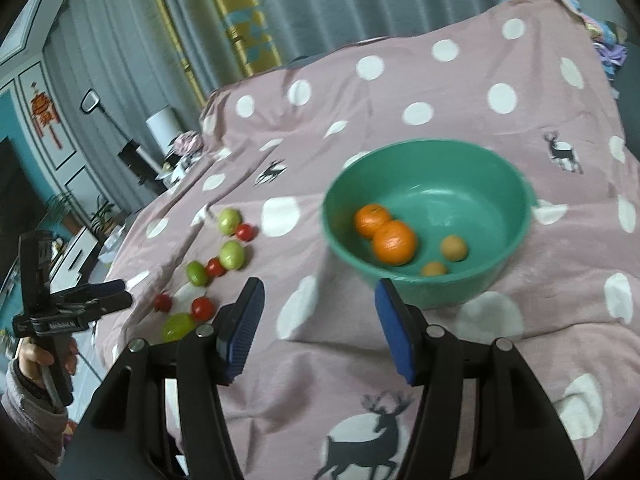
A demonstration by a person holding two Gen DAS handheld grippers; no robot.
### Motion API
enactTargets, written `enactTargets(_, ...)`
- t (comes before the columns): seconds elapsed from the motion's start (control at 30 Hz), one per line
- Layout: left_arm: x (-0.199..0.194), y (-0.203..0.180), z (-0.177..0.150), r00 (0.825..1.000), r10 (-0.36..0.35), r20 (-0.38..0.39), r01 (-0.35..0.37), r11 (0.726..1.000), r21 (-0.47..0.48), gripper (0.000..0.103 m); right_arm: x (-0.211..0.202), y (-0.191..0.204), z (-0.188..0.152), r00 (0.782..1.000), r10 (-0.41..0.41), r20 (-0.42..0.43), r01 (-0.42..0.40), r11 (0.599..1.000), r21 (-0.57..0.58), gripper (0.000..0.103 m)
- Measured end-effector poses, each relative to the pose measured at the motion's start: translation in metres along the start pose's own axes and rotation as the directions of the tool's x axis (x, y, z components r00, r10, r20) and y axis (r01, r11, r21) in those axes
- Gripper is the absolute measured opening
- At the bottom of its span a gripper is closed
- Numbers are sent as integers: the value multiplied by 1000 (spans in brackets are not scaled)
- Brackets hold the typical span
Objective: Organize fruits
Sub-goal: 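Withdraw both tools from the bowl toward the green fruits, then grasp the green apple with the left tool while the right tool grasps a green oval fruit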
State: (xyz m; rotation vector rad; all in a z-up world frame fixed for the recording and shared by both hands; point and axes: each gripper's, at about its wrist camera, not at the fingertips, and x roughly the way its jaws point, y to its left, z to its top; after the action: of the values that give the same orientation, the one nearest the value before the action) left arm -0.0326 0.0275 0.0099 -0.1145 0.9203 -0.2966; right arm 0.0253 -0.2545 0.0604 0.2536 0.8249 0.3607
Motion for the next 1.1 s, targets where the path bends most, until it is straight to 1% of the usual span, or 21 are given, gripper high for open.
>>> enactTargets(0.13,22,-14,-9,998,-19,-61,22,999,41,78,10,14,-6,999,30,-34,-31,999,-22,59)
enactTargets(0.2,29,-16,-10,997,-19,-77,22,999,50,73,16,20,-8,998,46,-51,-48,998,-31,59)
enactTargets(0.37,45,-13,-9,995,-15,-104,19,999,45,69,27,31,-11,994,63,-87,-68,996,-54,59)
enactTargets(0.4,47,-13,-10,994,-11,-110,17,999,47,59,30,35,-12,993,70,-94,-76,995,-60,59)
enactTargets(0.47,53,-11,-11,991,-11,-132,18,999,51,50,36,40,-13,990,81,-112,-89,993,-71,59)
enactTargets(0.57,59,-10,-14,989,-13,-148,21,998,54,47,45,47,-13,985,102,-136,-113,990,-79,59)
enactTargets(0.6,60,-10,-15,988,-14,-152,22,998,55,43,48,49,-13,984,108,-143,-120,990,-79,59)
enactTargets(0.67,62,-7,-16,987,-17,-158,26,998,56,39,55,53,-12,981,116,-157,-130,988,-82,59)
enactTargets(0.83,63,1,-16,989,-28,-143,33,999,32,39,75,66,-5,971,142,-195,-163,982,-95,59)
enactTargets(0.9,58,6,-16,990,-45,-130,47,999,14,39,86,71,0,967,146,-210,-169,980,-100,59)
enactTargets(1.0,44,17,-12,995,-60,-85,59,998,-18,39,102,77,8,959,167,-230,-191,978,-86,59)
enactTargets(1.1,29,27,-7,997,-65,-40,63,997,-46,39,120,80,17,947,201,-250,-219,975,-46,59)
